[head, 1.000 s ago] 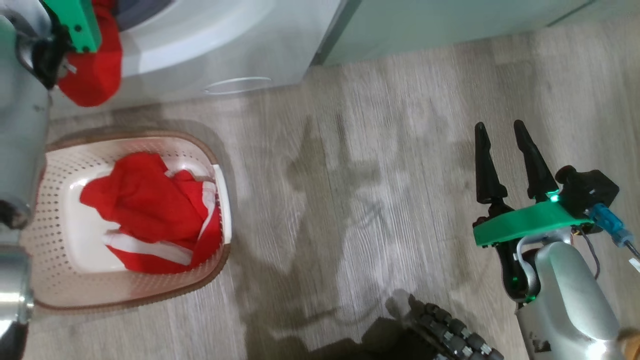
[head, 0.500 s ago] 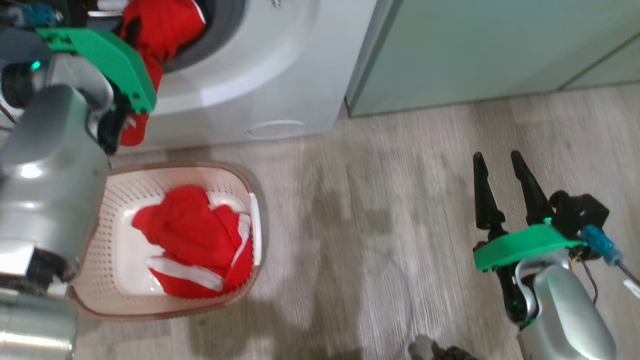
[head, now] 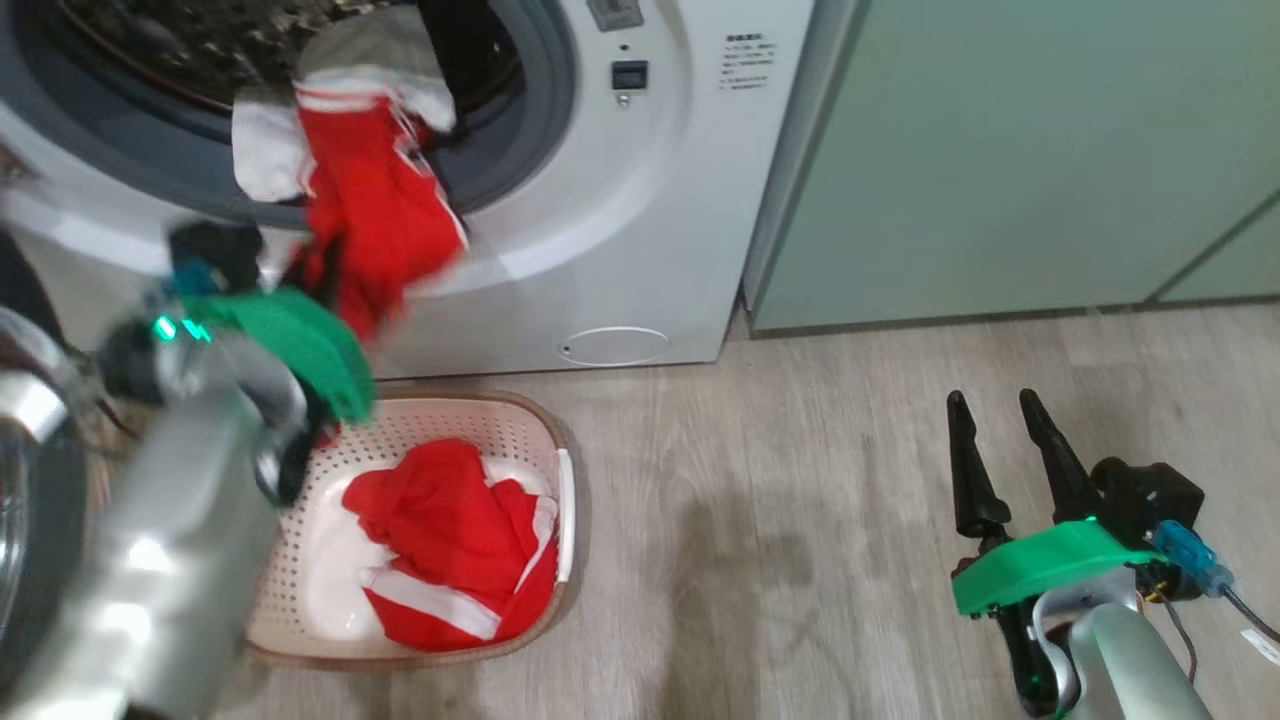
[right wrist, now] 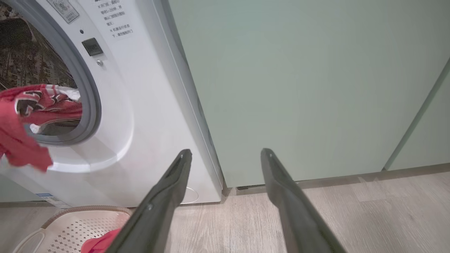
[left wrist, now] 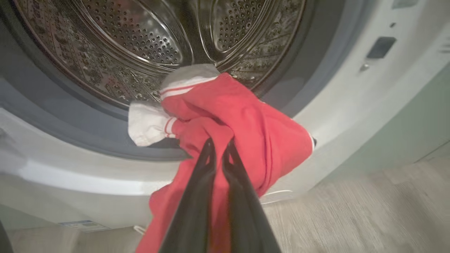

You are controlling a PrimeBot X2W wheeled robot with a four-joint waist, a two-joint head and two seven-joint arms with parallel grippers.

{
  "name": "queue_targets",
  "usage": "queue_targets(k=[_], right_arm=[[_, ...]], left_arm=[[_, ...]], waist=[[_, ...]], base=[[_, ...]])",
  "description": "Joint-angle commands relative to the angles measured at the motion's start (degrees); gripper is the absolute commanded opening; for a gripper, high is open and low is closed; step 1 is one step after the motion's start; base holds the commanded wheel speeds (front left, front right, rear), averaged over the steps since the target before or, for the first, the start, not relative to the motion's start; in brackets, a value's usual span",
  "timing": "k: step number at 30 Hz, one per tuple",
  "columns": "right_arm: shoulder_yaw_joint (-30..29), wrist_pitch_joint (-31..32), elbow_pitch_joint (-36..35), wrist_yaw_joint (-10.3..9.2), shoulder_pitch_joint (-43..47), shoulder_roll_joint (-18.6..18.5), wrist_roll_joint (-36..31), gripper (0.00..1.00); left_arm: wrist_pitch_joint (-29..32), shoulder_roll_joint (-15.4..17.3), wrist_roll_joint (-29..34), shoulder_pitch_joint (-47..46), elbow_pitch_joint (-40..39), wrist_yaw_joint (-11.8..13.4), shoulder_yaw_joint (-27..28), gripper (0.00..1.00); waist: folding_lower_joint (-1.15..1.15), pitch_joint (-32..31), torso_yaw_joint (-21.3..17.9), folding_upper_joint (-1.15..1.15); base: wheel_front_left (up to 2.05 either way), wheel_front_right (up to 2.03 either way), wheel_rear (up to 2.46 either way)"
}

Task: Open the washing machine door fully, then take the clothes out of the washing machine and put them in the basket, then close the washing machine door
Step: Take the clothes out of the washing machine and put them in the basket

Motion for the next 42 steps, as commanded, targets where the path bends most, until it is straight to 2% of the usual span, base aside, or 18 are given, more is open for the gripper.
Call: queue_targets(k=[1,4,10,13,16,24,32,38,42], right_arm=[[1.3,-0.4,-1.7,-0.04,0.1,-0.4,-0.1,1.00],[1.5,-0.4,-1.8,-0.04,0.2,-0.4,-0.2,1.00],[1.5,-0.4,-1.8,-0.04,0.4,-0.9,-0.1,1.00],[1.6,-0.4,-1.8,-0.04,0.3,-1.1,0.0,1.00],[1.8,-0.4,-1.8,-0.04,0.1,-1.2,0.1,1.00],[2.2,-0.4,-2.1,-0.04,-0.9,-1.7,0.2,1.00],[1.9,-0.4,-2.9,-0.04,-2.4,-1.8,0.2,1.00],[2.1,-0.4,-3.8,-0.04,-4.9,-1.9,0.0,1.00],[1.9,-0.4,-4.4,-0.04,-6.7,-2.0,-0.1,1.00]], left_arm=[[0.1,2.5,0.0,1.2,-3.9,1.2,1.3,0.00],[1.8,3.5,-0.1,8.0,-10.2,3.7,0.8,0.00],[6.1,5.0,-1.2,19.0,-18.9,6.6,-0.1,0.00],[8.4,5.9,-2.0,23.4,-21.5,7.9,-0.3,0.00],[10.0,6.4,-2.6,25.3,-21.5,8.1,-0.7,0.00],[12.4,5.9,-4.0,24.4,-11.3,6.7,-1.5,0.00],[9.6,4.5,-3.7,16.3,-2.5,5.4,-1.1,0.00],[7.8,1.8,-3.9,8.2,6.7,1.9,-1.7,0.00],[4.3,0.3,-3.9,3.1,14.3,-0.3,-1.7,0.00]], waist=[[0.00,-0.4,0.7,0.00],[0.00,-0.7,1.1,0.00],[0.00,-0.7,1.6,0.00],[0.00,-0.7,1.7,0.00],[0.00,-0.4,1.7,0.00],[0.00,1.2,0.3,0.00],[0.00,5.1,-0.6,0.00],[0.00,10.2,-1.7,0.00],[0.00,14.0,-2.3,0.00]], base=[[0.00,0.00,0.00],[0.00,0.00,0.00],[0.00,0.00,0.00],[0.00,0.00,0.00],[0.00,0.00,0.00],[0.00,0.00,0.00],[0.00,0.00,0.00],[0.00,0.00,0.00],[0.00,0.00,0.00]])
